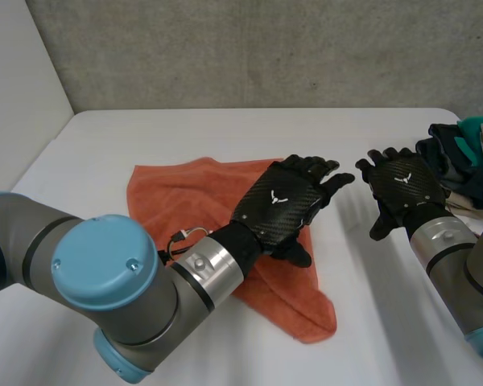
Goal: Fold the laundry.
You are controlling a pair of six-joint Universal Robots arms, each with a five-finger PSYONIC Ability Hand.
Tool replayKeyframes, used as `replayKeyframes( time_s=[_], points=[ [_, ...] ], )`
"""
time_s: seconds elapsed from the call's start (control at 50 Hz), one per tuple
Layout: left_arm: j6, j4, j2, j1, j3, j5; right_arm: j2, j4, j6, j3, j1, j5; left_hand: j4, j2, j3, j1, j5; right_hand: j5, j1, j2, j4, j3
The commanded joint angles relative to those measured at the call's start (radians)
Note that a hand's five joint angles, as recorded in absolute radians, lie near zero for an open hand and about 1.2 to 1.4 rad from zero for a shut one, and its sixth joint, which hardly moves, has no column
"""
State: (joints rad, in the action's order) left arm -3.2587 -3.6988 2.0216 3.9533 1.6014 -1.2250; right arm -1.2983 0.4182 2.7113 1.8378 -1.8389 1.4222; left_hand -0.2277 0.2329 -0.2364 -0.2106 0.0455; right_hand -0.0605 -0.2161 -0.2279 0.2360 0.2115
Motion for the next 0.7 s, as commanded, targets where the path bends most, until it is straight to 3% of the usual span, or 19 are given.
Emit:
replayKeyframes(
  time_s=[0.02,0.08,0.18,0.3,0.4,0.42,0.48,0.58,0.7],
  points=[
    [-0.072,0.037,-0.073,0.107,-0.003,-0.102,-0.001,-0.009,0.001,0.000,0.001,-0.009,0.014,-0.019,0.023,-0.003,-0.007,0.060,0.042,0.053,-0.061,-0.037],
    [-0.070,0.053,-0.129,0.178,0.014,-0.137,-0.004,-0.042,-0.010,-0.003,0.001,-0.008,0.008,-0.014,0.017,-0.009,-0.001,0.060,0.042,0.053,-0.061,-0.037],
    [-0.076,0.092,-0.156,0.282,0.032,-0.151,-0.061,-0.273,-0.005,-0.047,-0.022,-0.015,-0.015,0.010,-0.006,-0.032,0.023,0.060,0.042,0.053,-0.061,-0.037],
    [-0.167,0.220,-0.071,0.405,-0.004,-0.142,-0.073,-0.515,0.042,-0.086,-0.095,-0.020,-0.033,0.028,-0.024,-0.050,0.040,0.060,0.042,0.053,-0.061,-0.037],
    [-0.334,0.348,0.049,0.492,-0.058,-0.139,-0.070,-0.461,0.235,-0.058,-0.184,-0.011,-0.047,0.042,-0.039,-0.065,0.055,0.060,0.042,0.053,-0.061,-0.037],
    [-0.413,0.394,0.089,0.520,-0.076,-0.137,-0.061,-0.426,0.287,-0.046,-0.218,-0.009,-0.047,0.042,-0.039,-0.065,0.055,0.060,0.042,0.053,-0.061,-0.037],
    [-0.470,0.418,0.136,0.538,-0.096,-0.137,-0.014,-0.360,0.321,-0.034,-0.272,0.003,-0.050,0.045,-0.042,-0.067,0.058,0.060,0.042,0.053,-0.061,-0.037],
    [-0.498,0.418,0.201,0.544,-0.136,-0.133,0.092,-0.289,0.320,-0.041,-0.313,0.064,-0.118,0.113,-0.109,-0.135,0.125,0.060,0.042,0.053,-0.061,-0.037],
    [-0.493,0.431,0.210,0.531,-0.143,-0.071,0.167,-0.225,0.305,-0.067,-0.330,0.147,-0.311,0.306,-0.302,-0.328,0.319,0.060,0.042,0.053,-0.061,-0.037]
  ],
)
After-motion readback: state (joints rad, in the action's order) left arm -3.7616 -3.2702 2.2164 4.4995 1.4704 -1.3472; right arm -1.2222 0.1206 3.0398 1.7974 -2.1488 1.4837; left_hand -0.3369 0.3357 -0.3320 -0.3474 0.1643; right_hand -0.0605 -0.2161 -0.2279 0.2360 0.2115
